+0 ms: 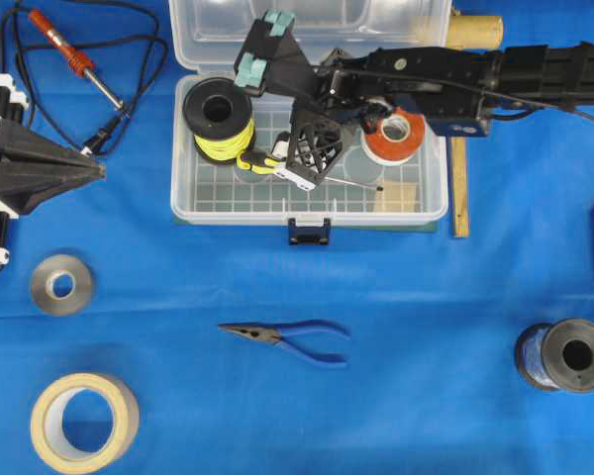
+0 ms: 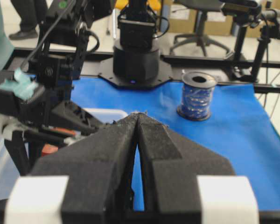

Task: Pick the screwdriver from the toolbox among several items.
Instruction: 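Move the right gripper over the toolbox and lower onto the screwdriver handle, then lift the screwdriver out of the toolbox and carry it toward the pliers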

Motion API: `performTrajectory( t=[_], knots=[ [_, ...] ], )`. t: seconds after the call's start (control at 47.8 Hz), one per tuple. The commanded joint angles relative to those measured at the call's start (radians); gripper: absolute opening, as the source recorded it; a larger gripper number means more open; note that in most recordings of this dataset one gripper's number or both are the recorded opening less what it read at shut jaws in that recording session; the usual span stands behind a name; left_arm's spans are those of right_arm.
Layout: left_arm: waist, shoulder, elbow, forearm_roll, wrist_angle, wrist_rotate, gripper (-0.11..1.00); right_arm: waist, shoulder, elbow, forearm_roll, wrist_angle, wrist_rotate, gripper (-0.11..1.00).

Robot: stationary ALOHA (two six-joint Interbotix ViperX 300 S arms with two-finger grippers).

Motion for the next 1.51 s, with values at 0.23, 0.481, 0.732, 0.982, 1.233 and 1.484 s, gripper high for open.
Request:
performTrajectory(
  t=[0.23, 0.481, 0.732, 0.982, 1.233, 1.484],
  knots=[
    [-0.002, 0.005, -0.028, -0.002, -0.002, -0.002, 0.00, 0.015, 0.048, -0.028, 0.018, -0.003, -0.002, 0.66],
    [-0.002, 0.003, -0.028, -0.002, 0.006, -0.002, 0.00, 0.018, 0.064, -0.028, 0.018, -0.026, -0.008, 0.61],
    [-0.002, 0.003, -0.029, -0.002, 0.008, -0.002, 0.00, 0.023, 0.015, -0.026, 0.018, 0.002, -0.008, 0.26],
    [-0.002, -0.012, -0.029, -0.003, 0.011, -0.006, 0.00, 0.049, -0.179, -0.020, 0.018, 0.089, 0.011, 0.26],
    [0.000, -0.018, -0.029, -0.002, 0.018, -0.005, 0.00, 0.190, -0.319, -0.018, 0.011, 0.161, 0.100, 0.26],
    [0.002, -0.018, -0.029, -0.003, 0.018, -0.006, 0.00, 0.345, -0.249, -0.017, -0.054, 0.086, 0.253, 0.26]
  ],
)
